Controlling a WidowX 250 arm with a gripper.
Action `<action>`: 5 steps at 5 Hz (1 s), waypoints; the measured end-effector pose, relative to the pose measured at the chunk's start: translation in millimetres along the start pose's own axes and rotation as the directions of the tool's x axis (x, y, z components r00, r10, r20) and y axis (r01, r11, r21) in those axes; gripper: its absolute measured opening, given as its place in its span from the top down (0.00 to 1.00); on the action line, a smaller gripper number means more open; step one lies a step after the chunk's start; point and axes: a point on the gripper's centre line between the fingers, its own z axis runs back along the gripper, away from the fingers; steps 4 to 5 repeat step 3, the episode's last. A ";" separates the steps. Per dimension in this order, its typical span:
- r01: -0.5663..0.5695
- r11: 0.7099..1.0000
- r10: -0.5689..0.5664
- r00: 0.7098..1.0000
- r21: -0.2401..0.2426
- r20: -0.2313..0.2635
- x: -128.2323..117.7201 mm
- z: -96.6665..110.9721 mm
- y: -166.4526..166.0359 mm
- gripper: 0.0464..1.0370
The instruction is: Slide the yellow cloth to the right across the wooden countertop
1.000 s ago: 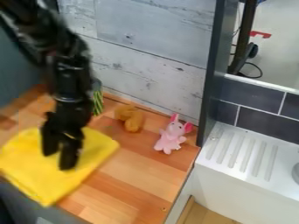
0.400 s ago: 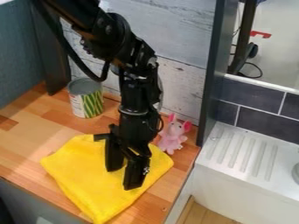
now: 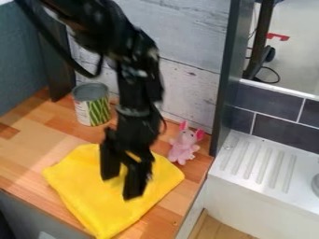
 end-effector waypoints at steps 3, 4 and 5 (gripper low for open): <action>-0.216 0.973 0.200 0.965 0.080 0.169 -59.2 85.3 74.2 0.04; -0.216 0.973 0.200 0.965 0.080 0.169 -59.2 85.3 74.2 0.04; -0.216 0.973 0.200 0.965 0.080 0.169 -59.2 85.3 74.2 0.04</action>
